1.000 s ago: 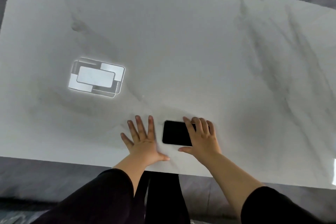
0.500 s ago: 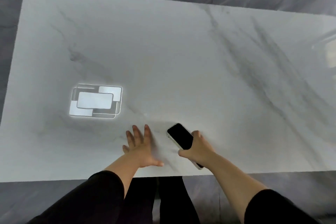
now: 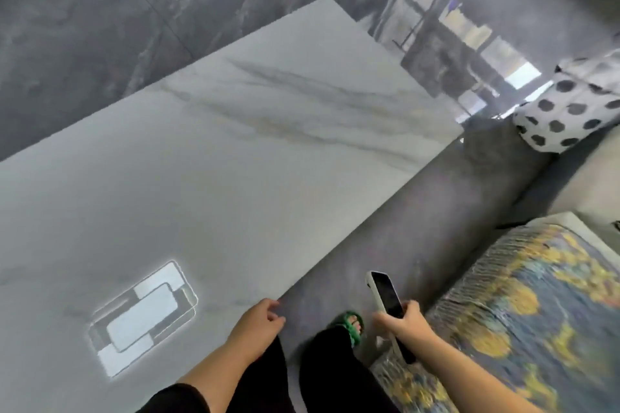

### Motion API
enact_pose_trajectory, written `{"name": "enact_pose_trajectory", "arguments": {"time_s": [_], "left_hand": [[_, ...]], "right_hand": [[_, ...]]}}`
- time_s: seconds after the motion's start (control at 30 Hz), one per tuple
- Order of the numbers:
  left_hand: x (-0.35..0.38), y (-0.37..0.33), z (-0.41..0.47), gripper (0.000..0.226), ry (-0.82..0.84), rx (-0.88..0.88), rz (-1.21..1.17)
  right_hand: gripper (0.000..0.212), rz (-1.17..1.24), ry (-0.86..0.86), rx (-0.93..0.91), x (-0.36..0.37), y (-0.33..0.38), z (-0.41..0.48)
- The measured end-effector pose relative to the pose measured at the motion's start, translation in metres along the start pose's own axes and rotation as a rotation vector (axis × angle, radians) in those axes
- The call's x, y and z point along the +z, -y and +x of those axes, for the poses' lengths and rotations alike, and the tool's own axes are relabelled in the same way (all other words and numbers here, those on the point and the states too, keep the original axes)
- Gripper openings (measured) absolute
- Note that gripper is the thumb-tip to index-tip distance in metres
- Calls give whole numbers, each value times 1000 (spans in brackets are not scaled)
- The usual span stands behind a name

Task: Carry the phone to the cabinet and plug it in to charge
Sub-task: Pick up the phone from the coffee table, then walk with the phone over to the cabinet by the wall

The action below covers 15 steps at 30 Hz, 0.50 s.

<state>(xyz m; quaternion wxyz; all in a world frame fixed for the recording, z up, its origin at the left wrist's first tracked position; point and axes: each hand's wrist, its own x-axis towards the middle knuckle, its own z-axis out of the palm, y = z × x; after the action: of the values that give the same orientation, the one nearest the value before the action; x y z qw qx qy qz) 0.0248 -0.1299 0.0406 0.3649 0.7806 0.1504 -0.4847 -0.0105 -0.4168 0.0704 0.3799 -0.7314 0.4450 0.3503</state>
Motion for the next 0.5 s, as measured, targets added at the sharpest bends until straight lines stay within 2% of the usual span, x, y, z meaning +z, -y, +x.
{"name": "enact_pose_trajectory", "arguments": {"time_s": [0.1, 0.27, 0.5], "left_hand": [[31, -40, -7, 32, 29, 51, 18], [77, -114, 0, 27, -30, 102, -15], [116, -224, 26, 23, -27, 130, 121]], "right_hand": [[60, 86, 32, 66, -47, -55, -9], [61, 267, 37, 194, -106, -136, -3], [62, 519, 52, 285, -161, -171, 28]]}}
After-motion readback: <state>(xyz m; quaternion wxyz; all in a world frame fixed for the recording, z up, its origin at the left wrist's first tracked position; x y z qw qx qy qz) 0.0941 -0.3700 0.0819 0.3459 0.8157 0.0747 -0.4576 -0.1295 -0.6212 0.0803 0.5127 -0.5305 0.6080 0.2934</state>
